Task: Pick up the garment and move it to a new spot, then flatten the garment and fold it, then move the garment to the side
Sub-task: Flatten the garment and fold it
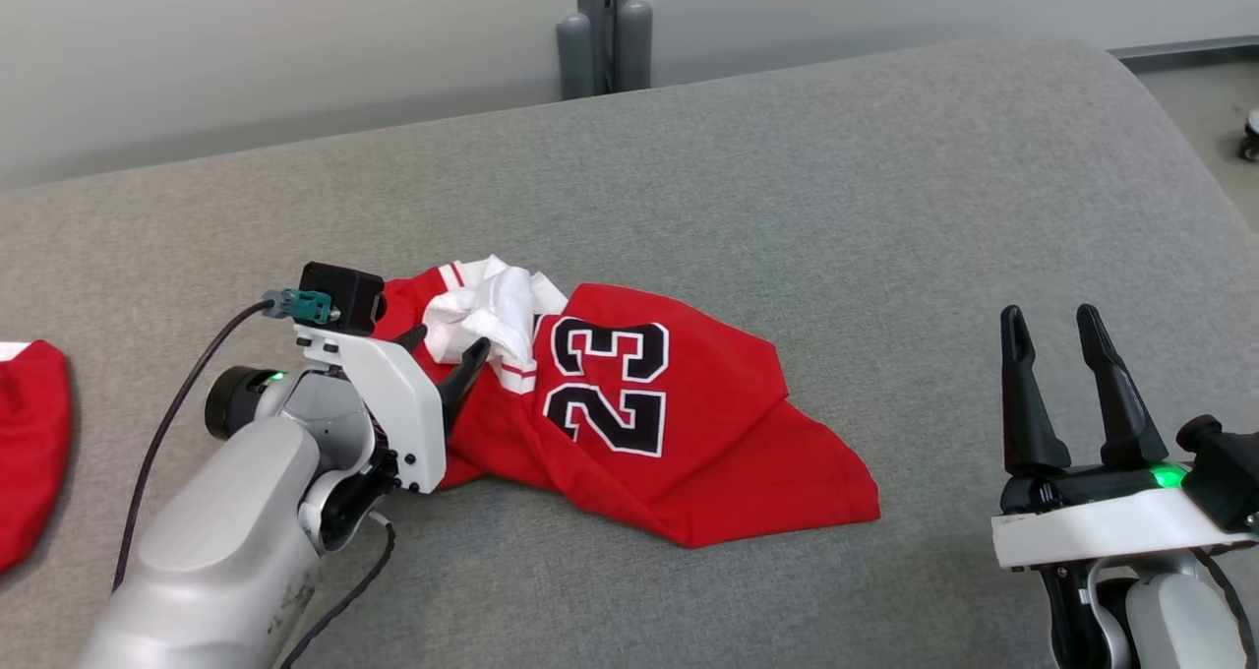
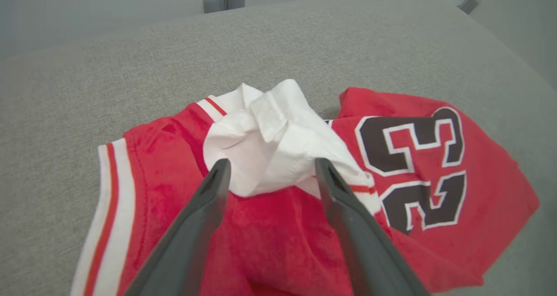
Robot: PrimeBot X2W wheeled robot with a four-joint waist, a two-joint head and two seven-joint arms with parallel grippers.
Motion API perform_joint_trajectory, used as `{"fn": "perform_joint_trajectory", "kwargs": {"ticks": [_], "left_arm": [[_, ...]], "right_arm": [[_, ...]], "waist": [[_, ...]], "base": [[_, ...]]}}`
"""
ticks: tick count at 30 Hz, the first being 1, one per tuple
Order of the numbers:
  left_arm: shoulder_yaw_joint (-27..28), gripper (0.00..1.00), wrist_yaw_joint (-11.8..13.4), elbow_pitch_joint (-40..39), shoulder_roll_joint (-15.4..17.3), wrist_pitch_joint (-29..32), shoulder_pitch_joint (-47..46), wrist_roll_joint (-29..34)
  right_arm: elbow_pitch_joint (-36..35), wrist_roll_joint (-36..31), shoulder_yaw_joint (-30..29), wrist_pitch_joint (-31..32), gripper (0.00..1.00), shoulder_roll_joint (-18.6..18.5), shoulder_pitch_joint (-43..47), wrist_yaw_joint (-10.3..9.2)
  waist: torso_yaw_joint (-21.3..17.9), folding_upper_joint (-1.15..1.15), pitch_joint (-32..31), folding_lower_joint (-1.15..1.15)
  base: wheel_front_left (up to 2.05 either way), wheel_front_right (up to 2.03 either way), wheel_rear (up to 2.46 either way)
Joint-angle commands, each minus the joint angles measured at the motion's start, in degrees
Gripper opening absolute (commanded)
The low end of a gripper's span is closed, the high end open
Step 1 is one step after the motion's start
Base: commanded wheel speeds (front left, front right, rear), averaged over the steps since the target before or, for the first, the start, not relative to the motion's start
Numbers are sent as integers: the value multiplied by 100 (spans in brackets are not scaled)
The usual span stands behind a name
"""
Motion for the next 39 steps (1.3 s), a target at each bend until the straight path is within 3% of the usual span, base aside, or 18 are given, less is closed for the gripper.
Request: {"fn": "perform_joint_trajectory", "kwargs": {"ticks": [1, 10, 21, 26, 39], "left_arm": [[-17, 100, -89, 103, 27, -30, -156, 43], [-159, 99, -385, 266, -37, 214, -340, -245], [-244, 100, -444, 408, 16, 134, -696, -403], [-189, 100, -309, 904, 83, 46, -994, -304], [-923, 98, -435, 2160, -80, 113, -1488, 232]], "right_arm": [[-15, -37, -19, -26, 100, -28, -45, 1], [15, -20, -26, -26, 100, -28, -47, 1], [30, -37, 25, -26, 100, -28, -95, 1], [37, -52, 81, -26, 100, -28, -134, 1], [2, -20, 159, -26, 100, -27, -274, 1]], "waist": [[-80, 0, 48, 0], [-214, 0, 78, 0], [-200, 0, 102, 0], [-260, 0, 173, 0], [-547, 0, 461, 0]], "base": [[0, 0, 0], [0, 0, 0], [0, 0, 0], [0, 0, 0], [0, 0, 0]]}}
